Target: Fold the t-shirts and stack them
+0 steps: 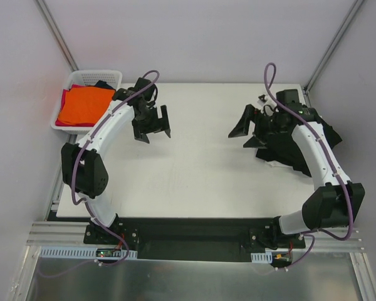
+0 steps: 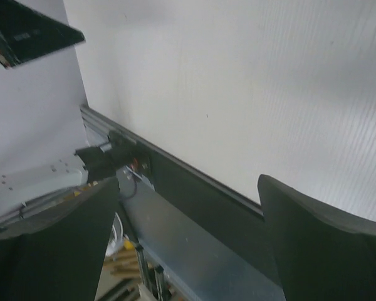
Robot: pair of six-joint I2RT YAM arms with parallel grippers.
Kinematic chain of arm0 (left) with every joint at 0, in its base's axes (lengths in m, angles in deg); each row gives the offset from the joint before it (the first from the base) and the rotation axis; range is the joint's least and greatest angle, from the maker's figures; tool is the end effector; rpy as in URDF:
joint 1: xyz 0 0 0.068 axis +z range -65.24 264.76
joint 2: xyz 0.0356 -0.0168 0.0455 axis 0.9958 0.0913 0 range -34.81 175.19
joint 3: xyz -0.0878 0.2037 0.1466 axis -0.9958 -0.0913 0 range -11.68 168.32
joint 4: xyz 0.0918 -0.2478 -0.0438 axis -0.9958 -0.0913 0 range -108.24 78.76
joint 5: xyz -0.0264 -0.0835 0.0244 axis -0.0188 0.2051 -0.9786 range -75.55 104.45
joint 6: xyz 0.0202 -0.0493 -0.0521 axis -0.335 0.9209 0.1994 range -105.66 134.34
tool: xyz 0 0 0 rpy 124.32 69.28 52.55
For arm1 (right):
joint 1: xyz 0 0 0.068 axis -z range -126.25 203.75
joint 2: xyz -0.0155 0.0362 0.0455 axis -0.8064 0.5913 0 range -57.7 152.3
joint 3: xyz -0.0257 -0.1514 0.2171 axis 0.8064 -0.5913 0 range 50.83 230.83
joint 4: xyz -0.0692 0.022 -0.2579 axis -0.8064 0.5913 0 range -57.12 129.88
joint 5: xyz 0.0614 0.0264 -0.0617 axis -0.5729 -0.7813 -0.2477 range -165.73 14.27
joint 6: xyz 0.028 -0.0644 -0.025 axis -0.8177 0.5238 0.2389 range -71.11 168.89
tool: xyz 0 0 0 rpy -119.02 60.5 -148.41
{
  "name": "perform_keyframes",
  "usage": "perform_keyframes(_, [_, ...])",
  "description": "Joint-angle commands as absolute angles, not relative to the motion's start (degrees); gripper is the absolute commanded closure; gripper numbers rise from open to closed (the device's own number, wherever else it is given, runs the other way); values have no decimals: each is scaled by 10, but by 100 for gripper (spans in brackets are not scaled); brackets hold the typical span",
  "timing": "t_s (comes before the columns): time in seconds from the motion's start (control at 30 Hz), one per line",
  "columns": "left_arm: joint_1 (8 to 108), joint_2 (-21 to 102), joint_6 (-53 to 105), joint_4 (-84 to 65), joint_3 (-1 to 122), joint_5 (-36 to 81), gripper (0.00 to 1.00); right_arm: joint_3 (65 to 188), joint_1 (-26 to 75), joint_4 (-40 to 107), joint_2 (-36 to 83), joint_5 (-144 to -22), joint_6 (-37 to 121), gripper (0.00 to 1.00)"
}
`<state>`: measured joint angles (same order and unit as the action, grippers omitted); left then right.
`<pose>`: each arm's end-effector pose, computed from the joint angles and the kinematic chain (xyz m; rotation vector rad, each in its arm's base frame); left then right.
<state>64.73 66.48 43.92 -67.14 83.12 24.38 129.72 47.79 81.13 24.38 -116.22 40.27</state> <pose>0.3628 -0.1438 0.2763 -0.1692 2.7284 -0.4974 0.3094 0.0732 0.3187 -0.2528 2.3982 0.9814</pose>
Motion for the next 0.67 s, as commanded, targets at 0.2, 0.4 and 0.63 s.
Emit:
perform_keyframes(0.2, [646, 591, 462, -675, 774, 232, 12, 1332, 383, 945, 247, -1054, 509, 4])
perform_keyframes(0.4, [646, 569, 469, -676, 738, 232, 12, 1356, 332, 924, 289, -1068, 507, 3])
perform_keyframes(0.63, [646, 540, 474, -677, 707, 224, 12, 1363, 325, 912, 301, -1054, 492, 3])
